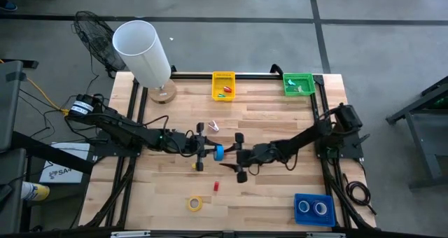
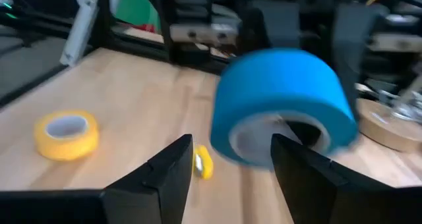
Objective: Pick and place Stapler, Stapler remover, tape
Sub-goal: Put the light blue tape into the blue bin
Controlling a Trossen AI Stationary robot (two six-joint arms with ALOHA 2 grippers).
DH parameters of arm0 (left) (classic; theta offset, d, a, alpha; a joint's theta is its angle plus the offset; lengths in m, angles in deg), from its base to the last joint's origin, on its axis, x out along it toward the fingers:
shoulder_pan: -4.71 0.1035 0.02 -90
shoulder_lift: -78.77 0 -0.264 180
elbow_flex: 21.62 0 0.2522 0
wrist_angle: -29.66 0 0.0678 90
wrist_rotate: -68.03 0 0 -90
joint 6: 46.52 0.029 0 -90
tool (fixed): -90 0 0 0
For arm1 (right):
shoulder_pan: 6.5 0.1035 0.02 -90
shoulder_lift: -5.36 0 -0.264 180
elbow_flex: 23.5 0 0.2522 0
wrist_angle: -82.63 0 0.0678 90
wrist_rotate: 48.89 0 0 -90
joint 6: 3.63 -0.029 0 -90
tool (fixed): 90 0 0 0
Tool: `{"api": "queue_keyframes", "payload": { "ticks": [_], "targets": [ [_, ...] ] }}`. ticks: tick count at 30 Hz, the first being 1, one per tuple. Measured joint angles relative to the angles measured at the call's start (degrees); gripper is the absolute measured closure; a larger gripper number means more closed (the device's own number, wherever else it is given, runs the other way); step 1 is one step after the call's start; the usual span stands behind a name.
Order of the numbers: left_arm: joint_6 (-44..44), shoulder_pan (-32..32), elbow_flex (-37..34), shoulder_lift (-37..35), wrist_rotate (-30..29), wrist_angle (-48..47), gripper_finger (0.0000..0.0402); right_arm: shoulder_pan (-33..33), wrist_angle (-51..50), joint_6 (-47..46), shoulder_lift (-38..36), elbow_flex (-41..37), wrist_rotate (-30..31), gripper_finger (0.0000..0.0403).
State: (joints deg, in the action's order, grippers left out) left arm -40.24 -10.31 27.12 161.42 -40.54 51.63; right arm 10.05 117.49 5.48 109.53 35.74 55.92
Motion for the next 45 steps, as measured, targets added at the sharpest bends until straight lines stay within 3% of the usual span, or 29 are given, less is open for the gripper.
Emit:
{"api": "queue_keyframes", "payload": {
  "ticks": [11,23,31,39,45],
  "targets": [
    [-0.03,-0.02,0.02,0.00,0.04,0.24,0.0366,-0.10,0.18,0.04,0.63,2.46,-3.77,0.0218],
    [-0.43,-0.04,0.02,-0.04,0.16,-0.24,0.0344,-0.10,0.07,-0.33,0.63,2.46,-2.78,0.0374],
    [-0.54,-0.02,0.04,-0.09,0.14,-1.22,0.0328,-0.19,-0.12,-2.77,0.63,2.46,-2.80,0.0374],
    [-1.21,-0.02,0.04,-0.07,2.75,-1.28,0.0248,-0.19,-2.67,-3.25,0.61,2.46,-2.26,0.0374],
    [-2.22,0.00,0.00,-1.39,-0.25,-4.35,0.0209,-0.19,-8.22,-6.03,-0.33,2.53,-0.80,0.0374]
  ]
}}
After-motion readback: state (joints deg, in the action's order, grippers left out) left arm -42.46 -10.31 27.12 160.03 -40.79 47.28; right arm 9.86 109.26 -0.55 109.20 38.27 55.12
